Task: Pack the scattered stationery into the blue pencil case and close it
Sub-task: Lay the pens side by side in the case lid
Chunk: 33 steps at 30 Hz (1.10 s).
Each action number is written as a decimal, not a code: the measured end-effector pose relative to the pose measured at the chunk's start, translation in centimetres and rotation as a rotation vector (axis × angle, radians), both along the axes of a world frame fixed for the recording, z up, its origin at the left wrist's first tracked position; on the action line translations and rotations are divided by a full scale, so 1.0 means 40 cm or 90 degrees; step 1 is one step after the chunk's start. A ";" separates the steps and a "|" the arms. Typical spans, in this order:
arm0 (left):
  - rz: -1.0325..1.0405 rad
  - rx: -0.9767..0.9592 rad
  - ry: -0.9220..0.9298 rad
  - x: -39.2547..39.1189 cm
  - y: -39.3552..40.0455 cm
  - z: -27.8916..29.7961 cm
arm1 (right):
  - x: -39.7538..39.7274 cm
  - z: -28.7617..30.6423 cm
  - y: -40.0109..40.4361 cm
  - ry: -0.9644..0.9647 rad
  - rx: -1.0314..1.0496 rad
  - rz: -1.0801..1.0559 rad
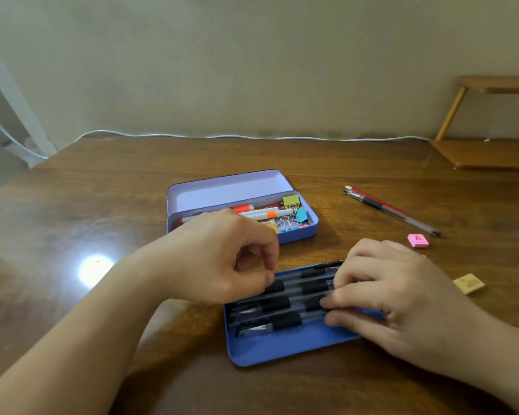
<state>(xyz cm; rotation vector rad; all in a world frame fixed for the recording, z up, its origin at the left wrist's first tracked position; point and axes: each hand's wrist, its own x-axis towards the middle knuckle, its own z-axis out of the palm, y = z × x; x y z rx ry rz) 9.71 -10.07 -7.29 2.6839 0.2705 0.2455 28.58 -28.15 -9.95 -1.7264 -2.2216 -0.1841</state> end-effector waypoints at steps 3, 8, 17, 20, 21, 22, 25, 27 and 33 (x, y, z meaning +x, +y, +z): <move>-0.023 0.002 0.025 -0.003 -0.008 0.007 | -0.008 -0.004 0.002 0.013 0.005 0.006; -0.050 0.031 0.079 -0.001 -0.027 0.012 | -0.019 -0.006 0.014 0.031 -0.003 -0.011; -0.054 0.080 0.094 0.005 -0.039 0.006 | 0.211 0.038 0.021 0.137 0.079 -0.475; -0.059 0.094 0.103 0.010 -0.042 0.000 | 0.256 0.022 0.034 0.151 -0.021 -0.593; -0.060 0.097 0.104 0.010 -0.042 -0.002 | 0.259 0.019 0.038 0.163 -0.041 -0.608; -0.062 0.099 0.105 0.011 -0.042 -0.002 | 0.260 0.018 0.041 0.179 -0.051 -0.618; -0.065 0.087 0.102 0.009 -0.040 0.000 | 0.259 0.017 0.051 0.211 -0.059 -0.632; -0.060 0.046 0.079 0.007 -0.037 0.003 | 0.258 0.016 0.057 0.198 -0.065 -0.637; 0.078 -0.015 -0.189 0.031 -0.030 -0.016 | 0.180 0.064 0.027 0.290 0.186 -0.483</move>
